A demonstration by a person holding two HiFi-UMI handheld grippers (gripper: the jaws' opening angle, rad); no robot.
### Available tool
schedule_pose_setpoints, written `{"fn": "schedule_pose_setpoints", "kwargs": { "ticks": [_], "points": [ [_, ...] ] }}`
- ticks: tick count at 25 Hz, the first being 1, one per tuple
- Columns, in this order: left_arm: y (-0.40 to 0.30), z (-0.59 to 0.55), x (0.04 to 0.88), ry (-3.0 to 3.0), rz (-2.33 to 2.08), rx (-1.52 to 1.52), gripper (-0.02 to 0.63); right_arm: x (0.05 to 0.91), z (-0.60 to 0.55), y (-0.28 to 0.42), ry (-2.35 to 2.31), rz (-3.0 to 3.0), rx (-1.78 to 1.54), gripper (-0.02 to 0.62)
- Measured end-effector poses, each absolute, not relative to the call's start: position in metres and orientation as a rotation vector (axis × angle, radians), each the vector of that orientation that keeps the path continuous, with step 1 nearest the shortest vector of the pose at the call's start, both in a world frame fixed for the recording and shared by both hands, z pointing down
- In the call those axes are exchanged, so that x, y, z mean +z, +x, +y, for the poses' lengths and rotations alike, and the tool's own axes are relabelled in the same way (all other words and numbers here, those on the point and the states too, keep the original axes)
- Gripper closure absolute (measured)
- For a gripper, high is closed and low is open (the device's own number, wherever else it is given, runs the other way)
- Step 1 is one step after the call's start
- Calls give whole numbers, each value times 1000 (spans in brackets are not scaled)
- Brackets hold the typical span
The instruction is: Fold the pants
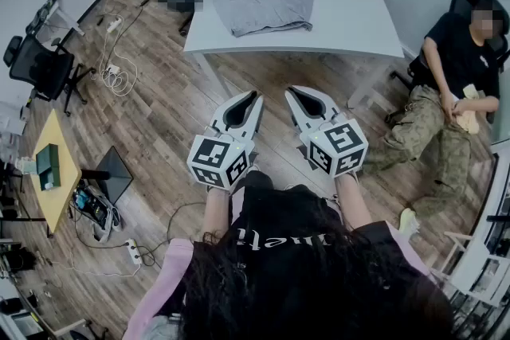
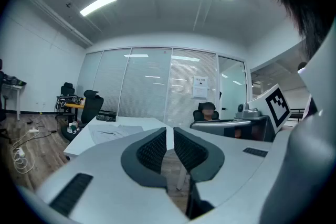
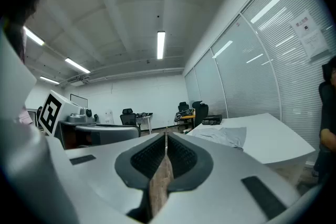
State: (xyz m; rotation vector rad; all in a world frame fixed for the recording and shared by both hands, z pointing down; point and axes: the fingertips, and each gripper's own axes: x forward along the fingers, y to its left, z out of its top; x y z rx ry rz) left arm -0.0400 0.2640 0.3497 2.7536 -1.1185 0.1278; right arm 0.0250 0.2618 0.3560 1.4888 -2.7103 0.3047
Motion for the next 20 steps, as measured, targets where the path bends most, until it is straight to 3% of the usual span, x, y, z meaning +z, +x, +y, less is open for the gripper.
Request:
{"fn": "schedule_pose_setpoints", "kwargs": {
  "ticks": [20],
  "points": [
    [-35,260,365,2714,-1137,166,548,380,254,42,1499,-2687,423,566]
  ]
}}
